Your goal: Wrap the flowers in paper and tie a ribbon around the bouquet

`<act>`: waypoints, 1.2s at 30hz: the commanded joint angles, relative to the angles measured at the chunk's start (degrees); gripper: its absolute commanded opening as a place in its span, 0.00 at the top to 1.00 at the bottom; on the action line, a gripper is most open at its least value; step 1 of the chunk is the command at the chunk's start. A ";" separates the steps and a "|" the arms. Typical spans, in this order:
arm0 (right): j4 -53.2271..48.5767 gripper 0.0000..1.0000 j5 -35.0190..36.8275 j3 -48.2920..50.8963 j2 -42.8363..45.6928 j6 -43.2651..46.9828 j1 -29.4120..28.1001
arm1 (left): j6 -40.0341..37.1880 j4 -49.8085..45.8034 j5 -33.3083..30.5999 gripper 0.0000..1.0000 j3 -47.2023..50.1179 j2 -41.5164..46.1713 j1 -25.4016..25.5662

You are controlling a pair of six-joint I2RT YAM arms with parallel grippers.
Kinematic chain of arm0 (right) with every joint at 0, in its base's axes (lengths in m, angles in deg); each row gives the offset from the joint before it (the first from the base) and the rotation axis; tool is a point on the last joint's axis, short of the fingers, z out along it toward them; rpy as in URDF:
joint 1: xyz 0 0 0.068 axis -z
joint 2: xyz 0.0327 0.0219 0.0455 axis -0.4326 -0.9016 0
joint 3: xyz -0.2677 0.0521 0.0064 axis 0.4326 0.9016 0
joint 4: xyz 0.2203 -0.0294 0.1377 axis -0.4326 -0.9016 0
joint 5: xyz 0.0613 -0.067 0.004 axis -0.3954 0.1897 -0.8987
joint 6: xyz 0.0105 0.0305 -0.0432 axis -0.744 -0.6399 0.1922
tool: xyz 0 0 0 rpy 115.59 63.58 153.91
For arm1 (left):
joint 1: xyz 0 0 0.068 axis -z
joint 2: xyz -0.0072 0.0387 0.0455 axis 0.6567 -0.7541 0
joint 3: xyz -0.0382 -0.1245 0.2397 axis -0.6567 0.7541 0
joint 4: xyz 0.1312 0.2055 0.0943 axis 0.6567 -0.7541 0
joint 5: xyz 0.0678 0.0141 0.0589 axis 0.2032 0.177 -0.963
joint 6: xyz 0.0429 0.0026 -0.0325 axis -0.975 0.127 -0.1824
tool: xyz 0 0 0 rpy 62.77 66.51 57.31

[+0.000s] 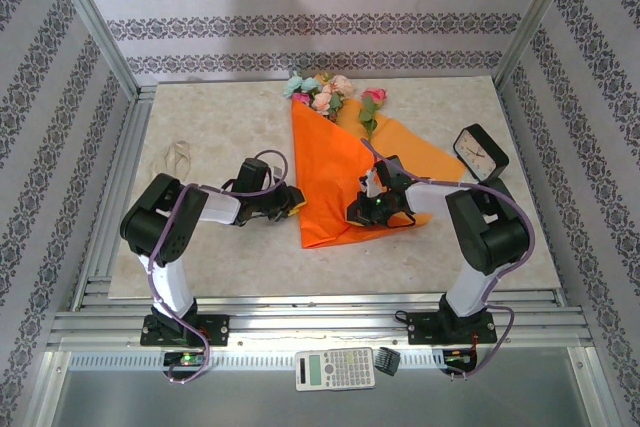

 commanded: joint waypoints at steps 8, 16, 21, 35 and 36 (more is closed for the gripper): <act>-19.26 0.62 17.53 0.34 22.76 -5.68 -4.13 | -4.07 -8.03 -0.66 0.93 1.00 2.20 0.65; -12.25 0.88 19.28 -2.21 20.29 -17.68 -17.76 | -4.35 -7.74 0.26 0.95 1.40 2.81 0.70; -5.85 0.96 18.19 -8.38 8.75 -22.07 -22.69 | -4.38 -7.47 0.86 0.95 1.60 2.55 0.72; -6.12 0.97 17.44 -3.54 1.45 -23.10 -24.21 | -4.25 -8.20 0.61 0.90 1.19 3.07 0.67; -5.77 0.97 17.21 -3.11 1.04 -23.16 -24.21 | -4.37 -8.73 0.48 0.88 1.04 3.53 0.66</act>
